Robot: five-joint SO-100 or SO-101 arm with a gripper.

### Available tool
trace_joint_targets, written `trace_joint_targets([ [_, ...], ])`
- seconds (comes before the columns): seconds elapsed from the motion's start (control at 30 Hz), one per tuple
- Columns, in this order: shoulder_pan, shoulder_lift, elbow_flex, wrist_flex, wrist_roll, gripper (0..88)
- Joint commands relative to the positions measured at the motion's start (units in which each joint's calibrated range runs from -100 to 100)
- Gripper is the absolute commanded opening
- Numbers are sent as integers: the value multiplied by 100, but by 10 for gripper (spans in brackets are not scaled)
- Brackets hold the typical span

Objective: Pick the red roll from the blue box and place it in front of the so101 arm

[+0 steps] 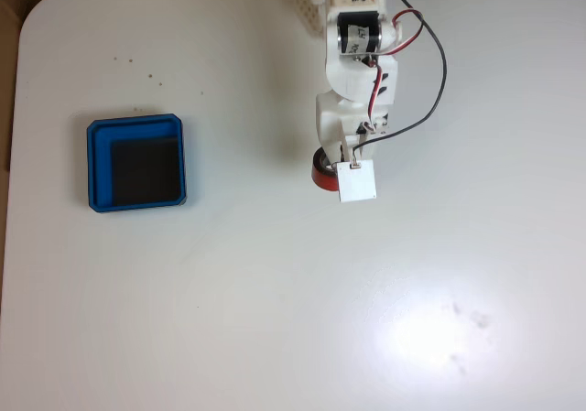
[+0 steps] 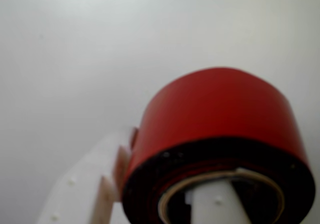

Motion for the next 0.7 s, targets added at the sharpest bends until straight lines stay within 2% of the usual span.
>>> trace_joint_targets([
  [0.0, 7, -566, 390, -36, 22, 9],
  [0.37, -218, -1126, 1684, -267, 22, 9],
  [0.67, -413, -240, 1891, -705, 22, 9],
])
